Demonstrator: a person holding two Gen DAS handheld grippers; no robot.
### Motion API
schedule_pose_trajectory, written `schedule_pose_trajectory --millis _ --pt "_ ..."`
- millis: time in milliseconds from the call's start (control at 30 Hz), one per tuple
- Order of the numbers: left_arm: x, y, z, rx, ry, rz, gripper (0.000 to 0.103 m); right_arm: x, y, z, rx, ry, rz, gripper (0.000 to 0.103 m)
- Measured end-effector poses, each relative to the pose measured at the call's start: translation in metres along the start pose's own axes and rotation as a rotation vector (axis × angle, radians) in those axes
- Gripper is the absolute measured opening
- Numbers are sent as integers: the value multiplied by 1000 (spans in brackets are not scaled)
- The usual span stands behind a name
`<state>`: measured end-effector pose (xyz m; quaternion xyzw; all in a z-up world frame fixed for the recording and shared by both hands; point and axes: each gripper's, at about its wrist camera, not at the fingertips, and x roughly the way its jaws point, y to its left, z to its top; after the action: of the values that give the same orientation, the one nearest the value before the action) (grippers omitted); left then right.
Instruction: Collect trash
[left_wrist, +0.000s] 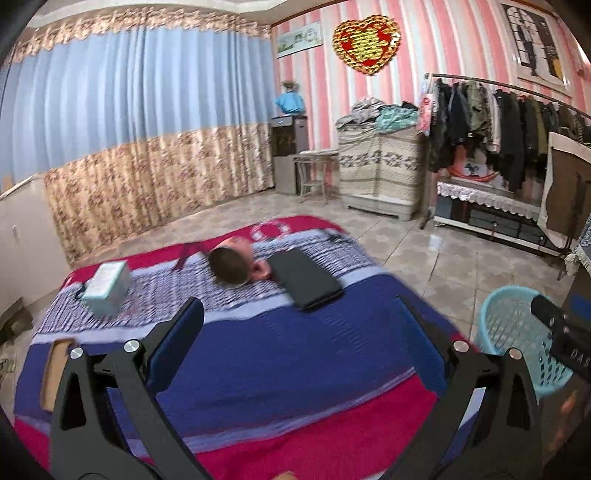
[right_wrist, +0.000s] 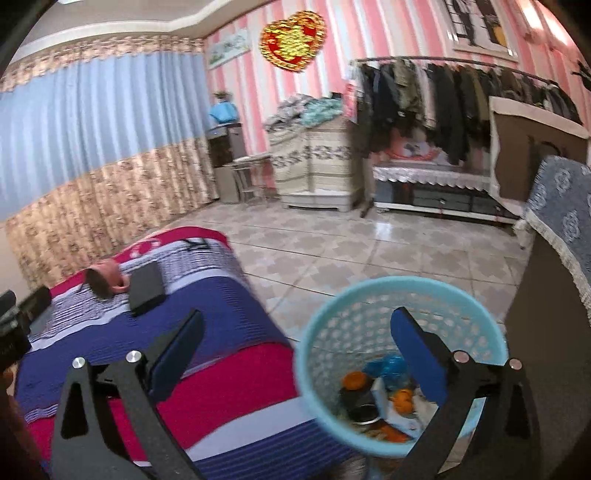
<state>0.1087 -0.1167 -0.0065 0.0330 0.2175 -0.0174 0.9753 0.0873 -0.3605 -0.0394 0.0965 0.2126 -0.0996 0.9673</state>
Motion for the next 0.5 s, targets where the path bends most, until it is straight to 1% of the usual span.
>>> schedule_pose_trajectory --millis 100,200,333,500 --pt "-15 24 -12 -24 13 31 98 -10 24 -7 -48 -9 32 98" --pt "-35 47 -25 -23 5 60 98 -21 47 -21 -103 1 60 98" --pt "-61 66 -43 -19 -8 81 98 -38 69 -34 -156 9 79 98" --pt "-83 82 -55 -27 -3 73 98 -63 90 -48 -225 -3 107 98"
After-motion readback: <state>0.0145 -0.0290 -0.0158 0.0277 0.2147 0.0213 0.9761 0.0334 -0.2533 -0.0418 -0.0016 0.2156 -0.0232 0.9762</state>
